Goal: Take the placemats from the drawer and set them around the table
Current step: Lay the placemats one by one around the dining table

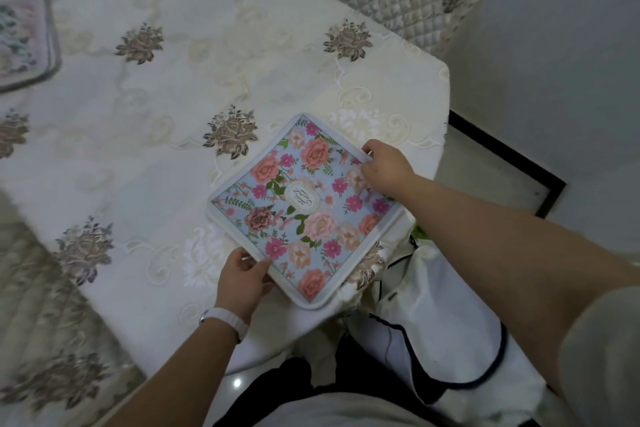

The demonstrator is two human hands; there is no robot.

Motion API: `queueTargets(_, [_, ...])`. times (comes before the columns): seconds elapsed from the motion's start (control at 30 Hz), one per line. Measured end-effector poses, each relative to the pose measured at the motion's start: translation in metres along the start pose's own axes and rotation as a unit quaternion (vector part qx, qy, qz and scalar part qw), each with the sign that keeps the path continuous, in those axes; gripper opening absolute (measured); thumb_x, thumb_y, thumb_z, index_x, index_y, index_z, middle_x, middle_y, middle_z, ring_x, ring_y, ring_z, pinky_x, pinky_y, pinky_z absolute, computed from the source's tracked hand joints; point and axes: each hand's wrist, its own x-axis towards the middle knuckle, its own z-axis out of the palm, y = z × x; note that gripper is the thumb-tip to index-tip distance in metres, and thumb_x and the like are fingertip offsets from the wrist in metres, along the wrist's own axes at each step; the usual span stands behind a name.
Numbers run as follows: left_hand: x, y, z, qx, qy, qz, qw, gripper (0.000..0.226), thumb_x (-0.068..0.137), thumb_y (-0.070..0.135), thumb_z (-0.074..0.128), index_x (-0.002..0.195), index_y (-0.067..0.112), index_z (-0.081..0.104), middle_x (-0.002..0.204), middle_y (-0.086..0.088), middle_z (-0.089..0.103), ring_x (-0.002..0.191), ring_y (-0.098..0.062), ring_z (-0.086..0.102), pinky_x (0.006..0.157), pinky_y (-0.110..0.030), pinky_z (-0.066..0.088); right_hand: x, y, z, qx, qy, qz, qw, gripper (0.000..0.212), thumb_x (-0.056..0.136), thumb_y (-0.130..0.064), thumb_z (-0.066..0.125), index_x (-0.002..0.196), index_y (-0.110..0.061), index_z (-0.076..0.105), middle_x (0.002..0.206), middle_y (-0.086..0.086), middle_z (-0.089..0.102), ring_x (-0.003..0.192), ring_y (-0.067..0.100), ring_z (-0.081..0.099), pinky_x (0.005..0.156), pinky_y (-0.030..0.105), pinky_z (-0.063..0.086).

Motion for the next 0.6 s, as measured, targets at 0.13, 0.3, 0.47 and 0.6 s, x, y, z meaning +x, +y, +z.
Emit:
queueTargets(0.13, [0.004,0.003,-0.009,0.048,0.003,0.013,0.999,0.012,0.091,0.016,0.065,0.1,0.021,0.057,0.087,-0.005,0.076,0.067,-0.019,0.073,0.049,-0.028,0.053,-0.001,0.011,0.005,0.021,0.002,0.015,1.0,0.03,0.091,-0.015,0.049,0.12,-0.015,0.053,0.101,0.008,0.064,0.073,0.021,0.059,0.058,0.035,0.05])
queueTargets(0.3, [0.006,0.007,-0.032,0.202,0.065,0.089,0.973,0.016,0.09,0.027,0.064,0.102,0.024,0.053,0.086,-0.004,0.068,0.069,-0.02,0.068,0.056,-0.032,0.05,-0.017,0.027,0.017,-0.03,0.088,-0.015,0.996,0.039,0.091,-0.018,0.056,0.128,-0.006,0.053,0.123,0.017,0.055,0.108,0.035,0.053,0.086,0.043,0.047])
queueTargets(0.47, [0.019,0.017,-0.043,0.413,0.034,0.275,0.868,0.019,0.086,0.025,0.064,0.101,0.024,0.052,0.099,0.0,0.06,0.085,-0.018,0.058,0.071,-0.03,0.049,-0.05,0.031,0.046,-0.146,0.113,-0.162,0.969,0.042,0.09,-0.026,0.061,0.127,-0.009,0.057,0.135,0.02,0.052,0.123,0.037,0.047,0.104,0.052,0.037])
queueTargets(0.6, [0.051,0.033,-0.012,0.558,-0.062,0.403,0.723,0.051,0.088,0.041,0.058,0.131,0.013,0.053,0.138,-0.009,0.052,0.125,-0.029,0.048,0.103,-0.045,0.041,-0.046,0.011,0.07,-0.217,0.013,-0.227,0.949,0.057,0.096,-0.047,0.045,0.145,-0.016,0.042,0.157,0.013,0.032,0.145,0.032,0.026,0.118,0.051,0.015])
